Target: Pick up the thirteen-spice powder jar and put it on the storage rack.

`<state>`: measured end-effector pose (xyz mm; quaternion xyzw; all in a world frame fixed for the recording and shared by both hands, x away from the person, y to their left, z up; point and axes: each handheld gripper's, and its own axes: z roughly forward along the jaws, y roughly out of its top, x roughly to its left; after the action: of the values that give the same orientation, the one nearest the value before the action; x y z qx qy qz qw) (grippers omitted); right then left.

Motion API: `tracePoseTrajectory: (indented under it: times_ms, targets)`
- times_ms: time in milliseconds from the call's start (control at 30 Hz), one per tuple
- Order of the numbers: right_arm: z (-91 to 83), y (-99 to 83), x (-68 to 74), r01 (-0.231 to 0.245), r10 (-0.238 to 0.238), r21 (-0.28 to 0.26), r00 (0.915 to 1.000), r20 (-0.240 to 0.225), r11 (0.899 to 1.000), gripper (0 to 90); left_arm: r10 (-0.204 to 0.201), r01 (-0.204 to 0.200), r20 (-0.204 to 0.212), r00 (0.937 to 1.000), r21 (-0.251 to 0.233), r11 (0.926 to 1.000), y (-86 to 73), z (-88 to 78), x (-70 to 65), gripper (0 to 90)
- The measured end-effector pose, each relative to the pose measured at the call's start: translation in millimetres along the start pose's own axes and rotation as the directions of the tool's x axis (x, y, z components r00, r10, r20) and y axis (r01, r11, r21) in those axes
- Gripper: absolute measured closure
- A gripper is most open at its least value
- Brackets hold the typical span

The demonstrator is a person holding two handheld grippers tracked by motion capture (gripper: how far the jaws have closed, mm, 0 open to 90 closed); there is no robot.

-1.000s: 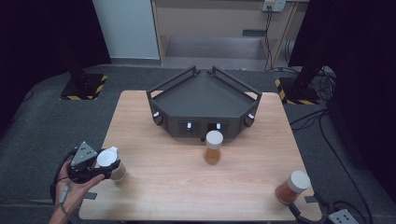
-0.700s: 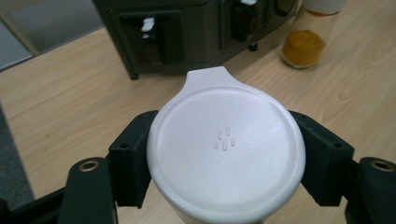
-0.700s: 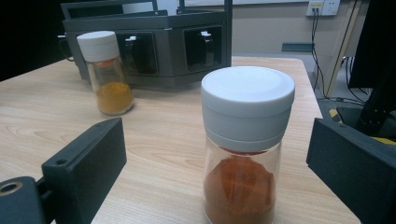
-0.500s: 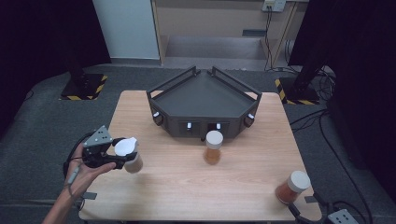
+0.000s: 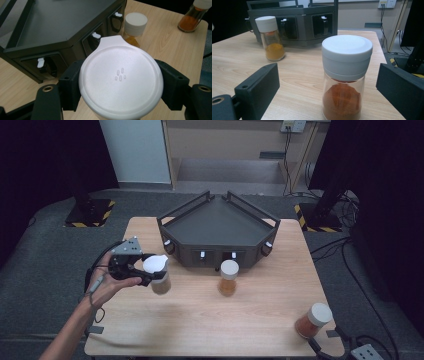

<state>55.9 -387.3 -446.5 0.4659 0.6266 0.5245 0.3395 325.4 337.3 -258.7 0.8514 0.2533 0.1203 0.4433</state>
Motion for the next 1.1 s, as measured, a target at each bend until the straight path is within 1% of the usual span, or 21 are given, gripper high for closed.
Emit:
tracePoseTrajectory:
  times_ms: [67, 167, 200, 233, 300, 367, 400, 433, 500, 567, 600, 633, 700, 767, 833, 933, 967, 1033, 1067, 1100]
  targets:
    - [0.5, 0.1, -0.4, 0.0, 0.0, 0.002, 1.0, -0.002, 1.0, 5.1, -0.003, 0.003, 0.0, 1.0, -0.003, 1.0, 3.0, 1.2, 1.5, 29.3]
    - [0.8, 0.0, -1.0, -0.002, 0.002, 0.003, 1.0, -0.005, 1.0, 5.1, 0.005, -0.005, -0.011, 0.9999, -0.01, 0.9999, 14.0, 3.8, 3.6, 29.3]
    - [0.8, -0.2, -1.3, -0.006, 0.006, 0.003, 1.0, -0.005, 1.0, 5.1, 0.005, -0.005, -0.011, 0.9999, -0.01, 0.9999, 14.0, 3.8, 3.6, 29.3]
    - [0.8, -0.3, -1.5, -0.007, 0.007, 0.003, 1.0, -0.005, 1.0, 5.1, 0.006, -0.006, -0.01, 0.9999, -0.008, 0.9999, 20.8, 4.6, 5.3, 29.3]
    - [0.6, -0.6, -2.0, -0.01, 0.01, 0.002, 0.9999, -0.005, 1.0, 5.1, -0.007, 0.007, -0.002, 1.0, -0.016, 0.9999, 30.8, 6.5, 11.2, 29.3]
    - [0.6, -0.7, -2.0, -0.012, 0.012, 0.001, 0.9999, -0.004, 1.0, 5.1, -0.007, 0.007, -0.002, 1.0, -0.018, 0.9998, 32.6, 6.9, 12.1, 29.3]
    - [0.6, -0.7, -2.0, -0.012, 0.012, 0.002, 0.9999, -0.004, 1.0, 5.1, -0.008, 0.008, -0.004, 1.0, -0.023, 0.9997, 36.6, 7.5, 13.7, 29.3]
    - [0.8, -0.6, -2.2, -0.015, 0.015, 0.004, 0.9999, -0.004, 1.0, 5.1, -0.008, 0.007, -0.013, 0.9999, -0.032, 0.9995, 44.8, 8.7, 16.6, 29.4]
    - [0.9, -0.8, -2.7, -0.016, 0.016, 0.002, 0.9999, -0.004, 1.0, 5.1, -0.009, 0.009, -0.02, 0.9998, -0.042, 0.9991, 53.3, 9.9, 19.4, 29.4]
    - [1.0, -1.0, -2.8, -0.019, 0.019, 0.002, 0.9998, -0.004, 1.0, 5.1, -0.008, 0.007, -0.025, 0.9997, -0.042, 0.9991, 63.9, 10.8, 22.3, 29.4]
    - [1.0, -1.1, -3.0, -0.019, 0.019, 0.003, 0.9998, -0.004, 1.0, 5.1, -0.008, 0.007, -0.025, 0.9997, -0.042, 0.9991, 63.9, 10.8, 22.3, 29.4]
    - [1.0, -1.1, -3.1, -0.02, 0.02, 0.003, 0.9998, -0.003, 1.0, 5.1, -0.02, 0.019, -0.022, 0.9996, -0.06, 0.998, 71.6, 12.1, 27.1, 29.4]
    - [0.8, -1.6, -3.5, -0.024, 0.024, 0.001, 0.9997, 0.0, 1.0, 5.1, -0.017, 0.015, -0.03, 0.9994, -0.069, 0.9975, 78.9, 12.9, 29.5, 29.4]
    - [0.8, -1.9, -4.0, -0.027, 0.027, 0.002, 0.9996, 0.003, 1.0, 5.1, 0.002, -0.006, -0.052, 0.9986, -0.061, 0.9981, 89.8, 14.5, 29.5, 29.4]
    - [1.4, -2.0, -4.3, -0.033, 0.033, 0.002, 0.9995, 0.003, 0.999, 5.1, 0.002, -0.006, -0.061, 0.9982, -0.06, 0.9982, 98.5, 16.8, 31.9, 29.4]
    - [2.9, -1.8, -4.9, -0.032, 0.032, 0.006, 0.9995, 0.0, 0.999, 5.2, 0.003, -0.007, -0.062, 0.9981, -0.054, 0.9985, 110.3, 21.5, 36.9, 29.4]
    - [3.2, -1.7, -4.6, -0.031, 0.031, 0.006, 0.9995, 0.001, 0.999, 5.2, 0.007, -0.011, -0.066, 0.9978, -0.052, 0.9986, 112.7, 22.9, 37.5, 29.4]
    - [3.5, -2.0, -4.8, -0.032, 0.032, 0.004, 0.9995, 0.0, 0.999, 5.2, -0.005, 0.001, -0.071, 0.9975, -0.055, 0.9985, 116.3, 27.0, 41.2, 29.5]
    - [3.8, -2.2, -5.3, -0.034, 0.034, 0.004, 0.9994, 0.0, 0.999, 5.2, -0.005, 0.001, -0.071, 0.9975, -0.055, 0.9985, 116.3, 27.0, 41.2, 29.4]
    - [3.8, -2.4, -5.7, -0.036, 0.036, 0.004, 0.9994, -0.001, 0.999, 5.2, -0.003, -0.002, -0.081, 0.9967, -0.055, 0.9985, 118.3, 31.3, 42.7, 29.4]
